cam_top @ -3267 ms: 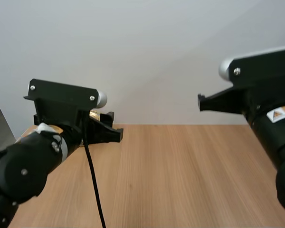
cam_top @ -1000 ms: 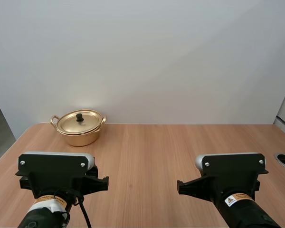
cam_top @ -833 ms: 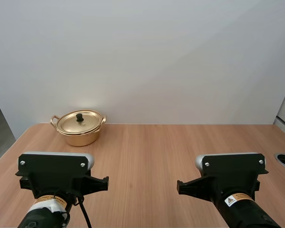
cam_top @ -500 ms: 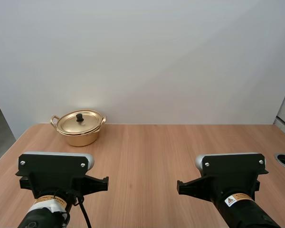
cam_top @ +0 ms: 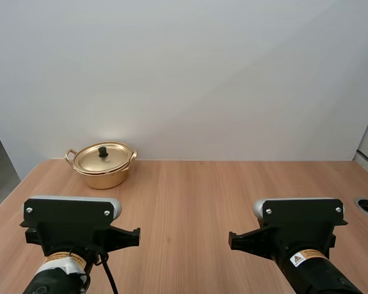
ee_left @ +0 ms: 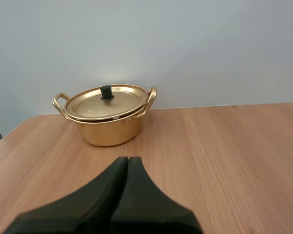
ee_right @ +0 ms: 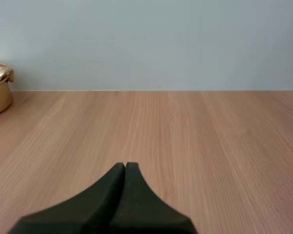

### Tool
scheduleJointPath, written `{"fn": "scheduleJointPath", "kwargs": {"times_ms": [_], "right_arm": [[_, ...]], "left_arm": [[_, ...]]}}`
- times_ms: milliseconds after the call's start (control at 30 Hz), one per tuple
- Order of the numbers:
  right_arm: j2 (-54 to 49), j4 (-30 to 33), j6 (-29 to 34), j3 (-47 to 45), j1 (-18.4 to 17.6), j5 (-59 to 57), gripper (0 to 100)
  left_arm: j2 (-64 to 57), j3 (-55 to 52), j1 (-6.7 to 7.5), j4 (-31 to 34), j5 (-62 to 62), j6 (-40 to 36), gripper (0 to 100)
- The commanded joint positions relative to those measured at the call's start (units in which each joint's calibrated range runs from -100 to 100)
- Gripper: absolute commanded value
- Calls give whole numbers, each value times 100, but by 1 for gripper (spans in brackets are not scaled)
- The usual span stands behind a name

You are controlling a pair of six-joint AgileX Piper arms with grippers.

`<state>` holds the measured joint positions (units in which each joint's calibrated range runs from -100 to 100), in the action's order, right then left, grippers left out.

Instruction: Open the pot, put the car inside, and close it

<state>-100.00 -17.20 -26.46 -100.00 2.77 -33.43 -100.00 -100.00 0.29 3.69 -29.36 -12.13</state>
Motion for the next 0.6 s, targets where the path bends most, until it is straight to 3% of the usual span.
{"fn": "scheduleJointPath", "kwargs": {"times_ms": [0,167,567], "right_arm": [[0,480,800,0,-1,53,0],[0,1258,1258,0,-1,141,0],[0,1447,1341,0,-1,176,0]], "left_arm": [[0,0,3,6,1,-6,0],[0,0,3,6,1,-6,0],[0,0,3,6,1,-6,0]]}}
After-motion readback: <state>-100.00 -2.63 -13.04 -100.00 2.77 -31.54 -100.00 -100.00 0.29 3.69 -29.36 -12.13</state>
